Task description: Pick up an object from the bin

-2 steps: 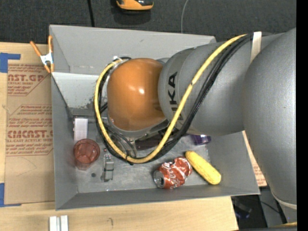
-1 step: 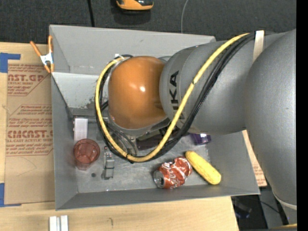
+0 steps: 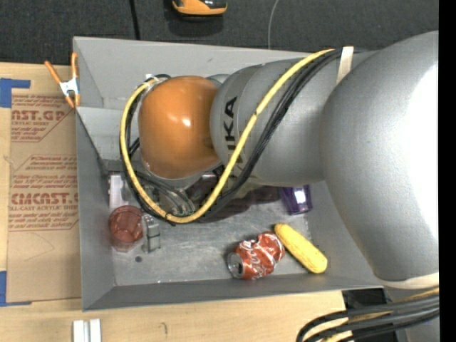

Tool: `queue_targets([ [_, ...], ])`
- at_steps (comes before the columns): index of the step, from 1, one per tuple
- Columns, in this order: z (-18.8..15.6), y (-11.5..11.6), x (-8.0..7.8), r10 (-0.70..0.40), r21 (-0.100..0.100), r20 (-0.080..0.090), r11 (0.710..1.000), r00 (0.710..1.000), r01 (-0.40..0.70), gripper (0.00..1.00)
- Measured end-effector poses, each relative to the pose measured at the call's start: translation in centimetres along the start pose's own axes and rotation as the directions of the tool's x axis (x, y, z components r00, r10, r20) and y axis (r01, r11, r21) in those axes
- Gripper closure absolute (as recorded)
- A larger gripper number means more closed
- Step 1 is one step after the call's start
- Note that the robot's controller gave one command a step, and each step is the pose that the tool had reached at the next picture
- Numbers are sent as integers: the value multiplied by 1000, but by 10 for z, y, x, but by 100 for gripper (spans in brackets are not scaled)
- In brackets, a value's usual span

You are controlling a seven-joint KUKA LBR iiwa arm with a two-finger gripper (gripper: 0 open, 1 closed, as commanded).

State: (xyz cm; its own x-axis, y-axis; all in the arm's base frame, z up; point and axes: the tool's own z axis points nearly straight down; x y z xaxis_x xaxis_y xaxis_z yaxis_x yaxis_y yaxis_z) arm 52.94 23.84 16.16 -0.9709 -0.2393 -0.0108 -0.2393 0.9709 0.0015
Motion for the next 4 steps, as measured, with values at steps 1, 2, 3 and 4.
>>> queue_targets([
  [1, 23, 2, -15, 11, 0, -12, 1000, 1000, -11, 0],
  [2, 17, 4, -18, -98, 0, -8, 995, 995, 98, 0],
  [3, 87, 3, -22, -173, 0, -8, 985, 985, 173, 0],
  [4, 102, 2, -25, -216, -1, -6, 976, 976, 216, 100],
])
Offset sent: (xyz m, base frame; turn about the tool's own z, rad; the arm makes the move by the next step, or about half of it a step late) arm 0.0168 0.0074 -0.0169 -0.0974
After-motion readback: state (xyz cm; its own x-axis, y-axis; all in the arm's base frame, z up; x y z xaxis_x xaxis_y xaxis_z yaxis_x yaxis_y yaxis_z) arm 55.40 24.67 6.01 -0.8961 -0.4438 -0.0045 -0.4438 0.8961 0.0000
